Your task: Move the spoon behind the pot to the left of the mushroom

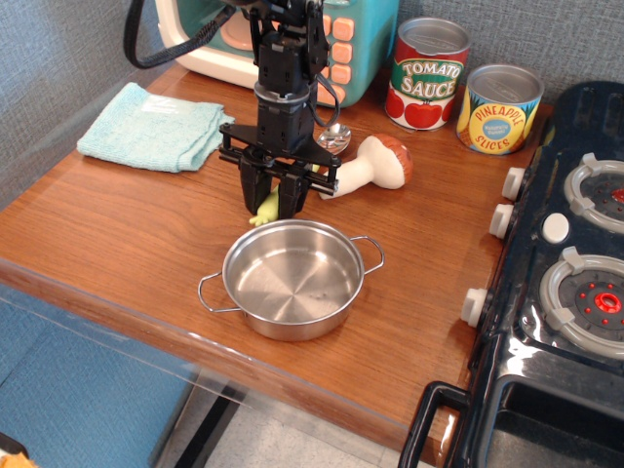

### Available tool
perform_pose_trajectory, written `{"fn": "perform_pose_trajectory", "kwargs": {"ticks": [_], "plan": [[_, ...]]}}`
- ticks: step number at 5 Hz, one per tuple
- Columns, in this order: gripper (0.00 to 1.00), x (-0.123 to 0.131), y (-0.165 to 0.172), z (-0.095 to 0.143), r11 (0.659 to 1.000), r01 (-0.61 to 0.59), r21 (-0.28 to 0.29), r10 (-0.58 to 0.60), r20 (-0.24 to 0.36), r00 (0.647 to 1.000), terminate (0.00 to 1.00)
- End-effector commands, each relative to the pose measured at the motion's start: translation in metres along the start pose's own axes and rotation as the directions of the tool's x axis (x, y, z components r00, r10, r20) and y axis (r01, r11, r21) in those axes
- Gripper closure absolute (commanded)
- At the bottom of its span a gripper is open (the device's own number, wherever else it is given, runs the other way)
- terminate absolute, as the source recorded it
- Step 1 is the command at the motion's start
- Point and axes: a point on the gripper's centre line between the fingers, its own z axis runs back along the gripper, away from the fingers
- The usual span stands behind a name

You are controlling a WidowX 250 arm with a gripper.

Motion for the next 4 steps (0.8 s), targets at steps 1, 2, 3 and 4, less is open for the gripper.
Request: {"fn": "perform_pose_trajectory", "kwargs": {"ticks": [1, 2, 3, 4], "plan": [[0.0, -0.016, -0.006, 0.035, 0.998, 0.036, 0.044, -0.039, 0.076, 0.996, 0.0], [0.0, -0.027, -0.021, 0.07, 0.993, 0.078, 0.093, -0.092, 0.16, 0.983, 0.0], [0.0, -0.036, -0.028, 0.083, 0.992, 0.085, 0.094, -0.101, 0.18, 0.978, 0.0], [0.0, -0.039, -0.031, 0.075, 0.989, 0.009, 0.145, -0.037, 0.19, 0.981, 0.0]]}}
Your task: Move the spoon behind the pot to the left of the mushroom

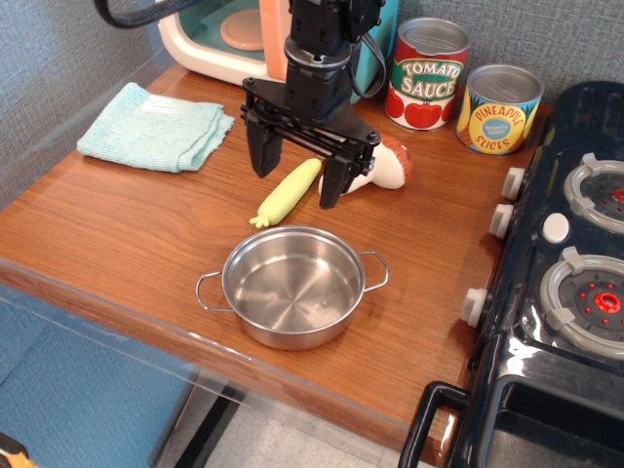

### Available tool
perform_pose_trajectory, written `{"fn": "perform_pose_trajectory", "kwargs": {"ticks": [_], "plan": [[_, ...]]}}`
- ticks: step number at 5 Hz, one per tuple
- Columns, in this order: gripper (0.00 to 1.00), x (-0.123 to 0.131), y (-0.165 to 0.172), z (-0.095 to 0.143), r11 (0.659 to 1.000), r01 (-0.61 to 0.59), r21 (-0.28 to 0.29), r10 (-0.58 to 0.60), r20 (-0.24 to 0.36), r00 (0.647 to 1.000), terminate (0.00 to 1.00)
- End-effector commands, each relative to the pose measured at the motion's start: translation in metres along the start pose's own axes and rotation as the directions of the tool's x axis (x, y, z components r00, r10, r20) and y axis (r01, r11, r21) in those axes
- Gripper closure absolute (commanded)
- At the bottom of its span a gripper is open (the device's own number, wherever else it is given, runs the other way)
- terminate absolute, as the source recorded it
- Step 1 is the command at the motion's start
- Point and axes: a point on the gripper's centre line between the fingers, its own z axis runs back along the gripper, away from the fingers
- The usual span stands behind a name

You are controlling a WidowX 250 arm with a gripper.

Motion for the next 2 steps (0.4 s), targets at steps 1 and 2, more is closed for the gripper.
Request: {"fn": "perform_pose_trajectory", "kwargs": {"ticks": [1, 2], "plan": [[0.0, -0.0112, 0.0004, 0.0133, 0.997, -0.061, 0.057, 0.057, 0.064, 0.996, 0.0], [0.0, -0.0112, 0.0004, 0.0133, 0.997, -0.061, 0.057, 0.057, 0.064, 0.996, 1.0]]}}
